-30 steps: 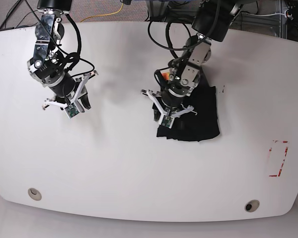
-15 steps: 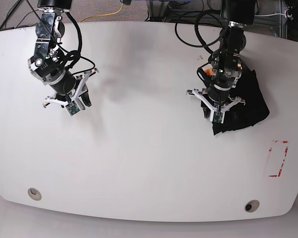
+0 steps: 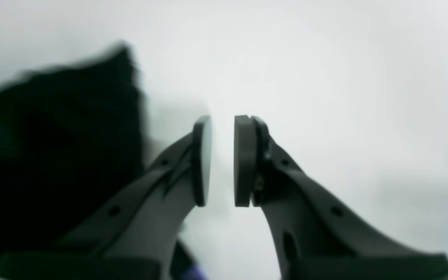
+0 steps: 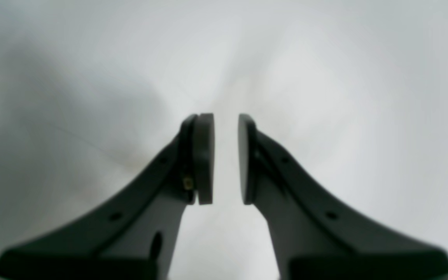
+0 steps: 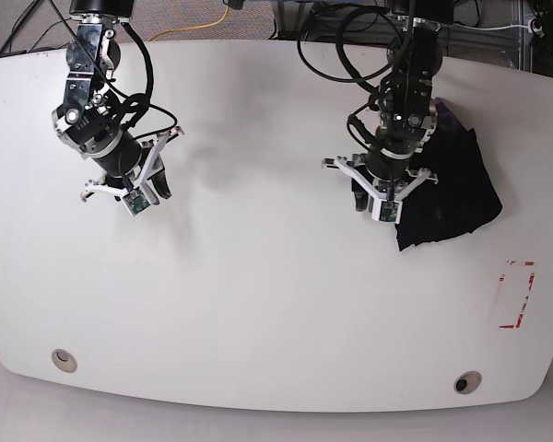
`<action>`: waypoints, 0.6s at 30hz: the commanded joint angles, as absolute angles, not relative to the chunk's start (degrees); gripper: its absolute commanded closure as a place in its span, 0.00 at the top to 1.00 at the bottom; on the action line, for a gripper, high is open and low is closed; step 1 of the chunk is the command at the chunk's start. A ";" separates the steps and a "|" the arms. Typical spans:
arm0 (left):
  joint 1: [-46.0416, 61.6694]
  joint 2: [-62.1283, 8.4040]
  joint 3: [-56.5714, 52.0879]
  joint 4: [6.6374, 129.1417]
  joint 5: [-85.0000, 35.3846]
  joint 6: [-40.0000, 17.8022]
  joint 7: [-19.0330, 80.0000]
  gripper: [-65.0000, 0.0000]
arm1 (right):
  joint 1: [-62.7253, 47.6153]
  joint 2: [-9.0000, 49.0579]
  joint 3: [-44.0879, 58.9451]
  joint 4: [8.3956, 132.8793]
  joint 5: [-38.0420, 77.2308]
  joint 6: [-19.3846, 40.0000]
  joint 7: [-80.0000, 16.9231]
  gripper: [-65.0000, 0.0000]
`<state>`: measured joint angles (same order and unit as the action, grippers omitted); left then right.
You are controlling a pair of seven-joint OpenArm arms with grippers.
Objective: Layout the t-shirt on the table in an organized manner, then fold the t-shirt properly
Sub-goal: 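Drag the folded black bundle with the left gripper away from the right gripper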
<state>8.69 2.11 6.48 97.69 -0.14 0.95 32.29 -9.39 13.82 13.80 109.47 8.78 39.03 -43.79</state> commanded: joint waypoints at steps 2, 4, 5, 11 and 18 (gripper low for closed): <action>8.13 4.62 6.37 97.10 -0.22 1.10 32.31 0.14 | -8.57 14.29 14.11 110.81 9.36 40.00 -42.51 0.16; 8.75 5.49 6.11 96.40 -0.22 1.10 32.57 0.14 | -8.57 14.29 14.20 110.81 9.36 40.00 -42.51 0.16; 9.27 5.67 6.02 96.13 -0.22 1.10 32.57 0.14 | -8.57 14.29 14.20 110.81 9.36 40.00 -42.51 0.16; 11.21 5.58 1.19 95.69 -0.22 1.10 32.75 0.14 | -8.84 14.29 14.37 110.81 9.36 40.00 -42.51 0.16; 14.37 5.49 -7.16 96.22 -0.22 -6.29 32.84 0.13 | -9.10 14.29 14.37 110.81 9.36 40.00 -42.51 0.16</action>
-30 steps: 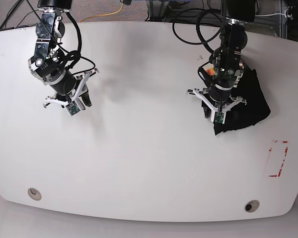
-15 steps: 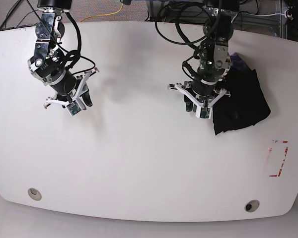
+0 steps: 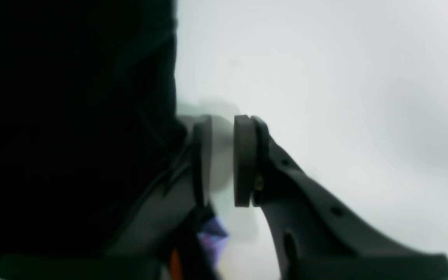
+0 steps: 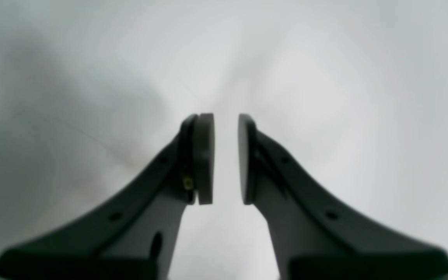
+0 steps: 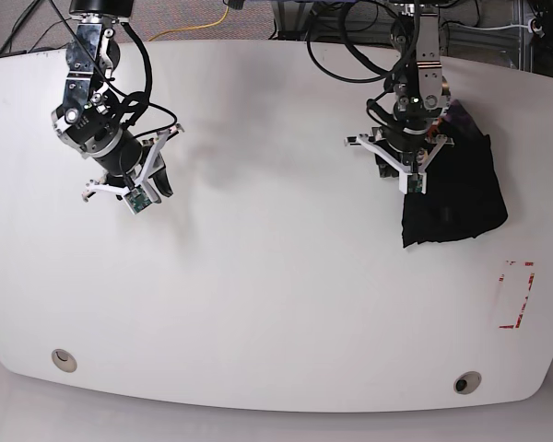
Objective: Layout the t-shirt on the table in an organized manner, then fold the t-shirt properly
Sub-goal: 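Drag the folded black bundle with the left gripper away from the right gripper, then push the bundle off the table edge with the left gripper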
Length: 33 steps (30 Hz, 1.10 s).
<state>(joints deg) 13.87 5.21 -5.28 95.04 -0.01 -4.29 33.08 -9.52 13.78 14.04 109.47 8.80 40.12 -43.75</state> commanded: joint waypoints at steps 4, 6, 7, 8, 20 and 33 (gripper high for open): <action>15.96 5.49 -15.08 97.01 0.31 -12.09 32.84 0.13 | -9.10 14.29 14.37 111.08 9.36 40.00 -42.51 0.16; 16.66 5.41 -17.54 97.10 0.31 -13.93 32.84 0.13 | -9.10 14.29 14.37 111.34 9.36 40.00 -42.51 0.16; 17.01 4.79 -18.95 97.10 0.31 -14.90 32.84 0.13 | -9.10 14.29 14.37 111.52 9.36 40.00 -42.51 0.16; 17.10 4.00 -19.82 97.27 0.31 -15.52 32.84 0.13 | -9.10 14.29 14.37 111.52 9.36 40.00 -42.51 0.16; 20.53 1.80 -25.27 105.63 0.22 -16.40 32.92 0.13 | -9.19 14.20 14.37 111.87 9.36 40.00 -42.51 0.16; 7.34 0.57 -17.27 104.04 0.40 -18.33 41.54 0.13 | -10.33 14.20 14.37 112.22 9.36 40.00 -42.51 0.16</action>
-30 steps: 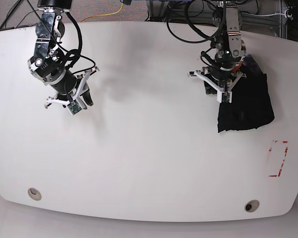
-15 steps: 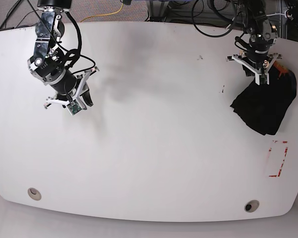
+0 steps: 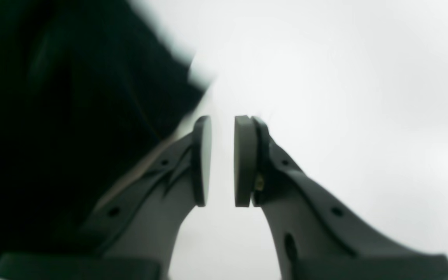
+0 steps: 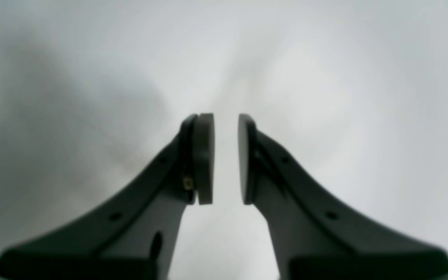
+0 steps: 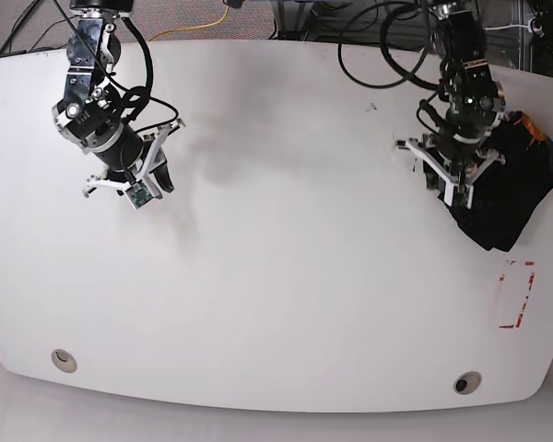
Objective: Layout the t-shirt on the table in an organized manner, then fold the t-shirt properly
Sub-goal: 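Push the bundle off the table edge with the left gripper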
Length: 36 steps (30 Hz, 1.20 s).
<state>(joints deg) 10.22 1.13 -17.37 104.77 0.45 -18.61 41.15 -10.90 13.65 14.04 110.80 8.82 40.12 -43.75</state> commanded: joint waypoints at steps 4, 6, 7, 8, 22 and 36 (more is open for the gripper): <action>1.80 -1.19 -17.19 98.77 0.40 -18.33 42.86 0.13 | -10.42 14.20 14.46 112.31 9.36 40.00 -42.51 0.15; -0.22 -2.77 -16.84 95.87 0.40 -18.33 42.86 0.13 | -10.51 14.20 14.46 112.31 9.36 40.00 -42.51 0.15; -1.45 -3.82 -16.31 93.49 0.40 -18.33 42.86 0.13 | -10.86 14.20 14.55 112.31 9.36 40.00 -42.51 0.15; -2.33 -4.62 -15.96 91.82 0.40 -18.33 42.86 0.13 | -11.03 14.20 14.73 112.31 9.36 40.00 -42.51 0.15; -8.92 -14.02 -16.48 74.86 0.04 -18.33 39.16 0.13 | -12.35 14.20 17.54 113.10 16.04 40.00 -42.51 0.16; -4.62 -19.03 -26.33 71.87 -0.04 -23.78 36.44 0.13 | -13.14 14.20 17.54 113.98 16.13 40.00 -42.51 0.16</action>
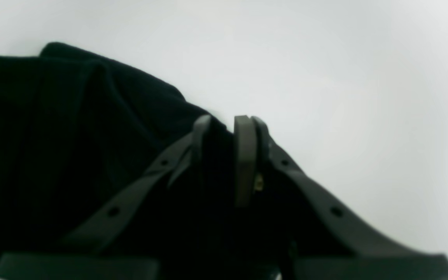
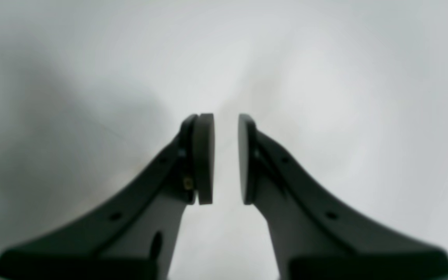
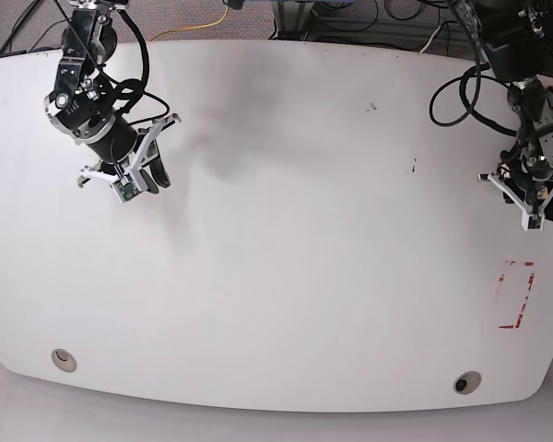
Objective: Layout the t-shirt on the table in an organized manner, then fold the t-shirt properly
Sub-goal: 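Push the bundle off the table edge with the left gripper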
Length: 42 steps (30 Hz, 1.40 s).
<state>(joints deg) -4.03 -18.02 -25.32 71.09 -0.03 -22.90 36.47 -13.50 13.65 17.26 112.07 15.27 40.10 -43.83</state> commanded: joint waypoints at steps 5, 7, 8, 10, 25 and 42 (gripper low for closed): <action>-4.00 -19.56 -29.32 71.96 -0.04 -24.57 36.44 0.13 | -14.29 13.58 17.36 114.33 16.13 40.00 -42.51 0.16; -3.82 -19.56 -29.67 71.96 -0.13 -24.57 36.44 0.13 | -14.55 12.97 17.36 114.33 16.13 40.00 -42.51 0.16; -3.82 -19.56 -29.67 71.96 -0.22 -24.57 36.44 0.13 | -14.73 12.70 17.36 114.42 16.13 40.00 -42.51 0.16; -3.82 -19.56 -29.58 72.13 -0.22 -24.75 36.44 0.13 | -14.81 12.62 17.36 114.42 16.13 40.00 -42.51 0.16; -1.45 -14.73 -23.16 90.95 -0.04 -36.44 47.43 0.13 | -16.57 10.68 17.27 115.56 15.87 40.00 -42.51 0.16; 10.51 -23.25 -21.93 96.04 0.13 -40.00 54.99 0.13 | -16.92 10.51 17.45 115.74 16.04 39.87 -42.51 0.15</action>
